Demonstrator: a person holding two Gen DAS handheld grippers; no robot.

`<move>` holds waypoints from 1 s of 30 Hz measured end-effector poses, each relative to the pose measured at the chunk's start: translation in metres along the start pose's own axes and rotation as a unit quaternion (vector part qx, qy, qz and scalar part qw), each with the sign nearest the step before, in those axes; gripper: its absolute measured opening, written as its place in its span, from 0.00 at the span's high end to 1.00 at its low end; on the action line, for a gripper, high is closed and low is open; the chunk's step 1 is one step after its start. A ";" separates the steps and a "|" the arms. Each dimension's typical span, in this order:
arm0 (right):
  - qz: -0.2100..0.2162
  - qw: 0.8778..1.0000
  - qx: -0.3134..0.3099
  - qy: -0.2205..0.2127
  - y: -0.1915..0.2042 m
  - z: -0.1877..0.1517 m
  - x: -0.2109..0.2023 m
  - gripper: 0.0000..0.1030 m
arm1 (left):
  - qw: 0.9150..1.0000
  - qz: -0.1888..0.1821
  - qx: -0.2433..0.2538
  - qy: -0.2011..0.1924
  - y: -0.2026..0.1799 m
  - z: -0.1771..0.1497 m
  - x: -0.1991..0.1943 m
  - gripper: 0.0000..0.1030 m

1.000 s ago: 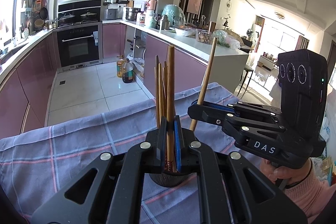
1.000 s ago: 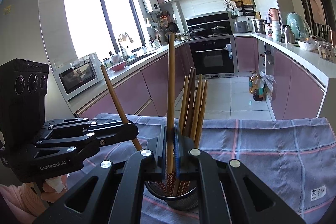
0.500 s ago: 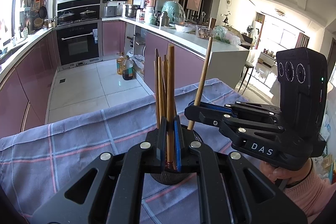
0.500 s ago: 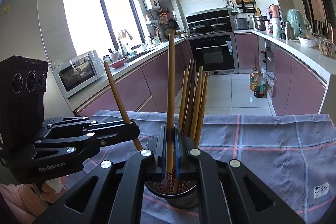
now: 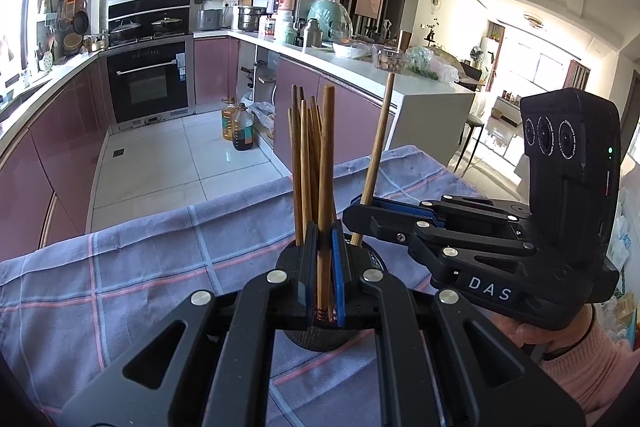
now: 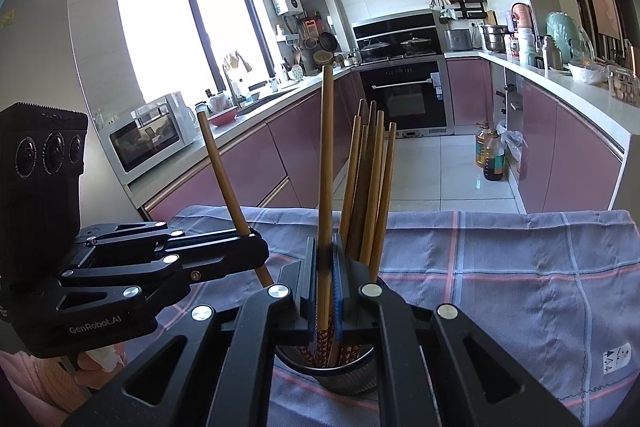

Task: Organize utensils
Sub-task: 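Push the held chopstick down into the mesh cup with the left tool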

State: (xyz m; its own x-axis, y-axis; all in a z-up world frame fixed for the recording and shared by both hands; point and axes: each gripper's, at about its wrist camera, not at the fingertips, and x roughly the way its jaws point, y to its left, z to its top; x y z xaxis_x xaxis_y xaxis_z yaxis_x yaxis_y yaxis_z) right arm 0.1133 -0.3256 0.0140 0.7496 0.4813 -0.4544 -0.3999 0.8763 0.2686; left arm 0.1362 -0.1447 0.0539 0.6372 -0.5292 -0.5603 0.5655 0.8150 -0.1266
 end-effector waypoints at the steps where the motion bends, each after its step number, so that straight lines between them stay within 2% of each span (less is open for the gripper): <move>1: 0.000 1.000 0.000 0.001 -0.001 0.000 0.000 0.94 | 1.000 -0.001 -0.001 0.000 0.000 0.000 0.000 0.93; 30: -0.005 1.000 0.006 0.012 -0.003 -0.001 0.012 0.94 | 1.000 0.007 -0.003 0.012 0.003 -0.003 0.017 0.93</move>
State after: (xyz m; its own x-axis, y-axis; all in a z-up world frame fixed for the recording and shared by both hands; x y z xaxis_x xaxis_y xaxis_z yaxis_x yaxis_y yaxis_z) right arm 0.1227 -0.3231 0.0067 0.7403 0.4732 -0.4776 -0.3859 0.8807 0.2745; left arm 0.1473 -0.1502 0.0414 0.6320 -0.5115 -0.5822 0.5536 0.8237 -0.1227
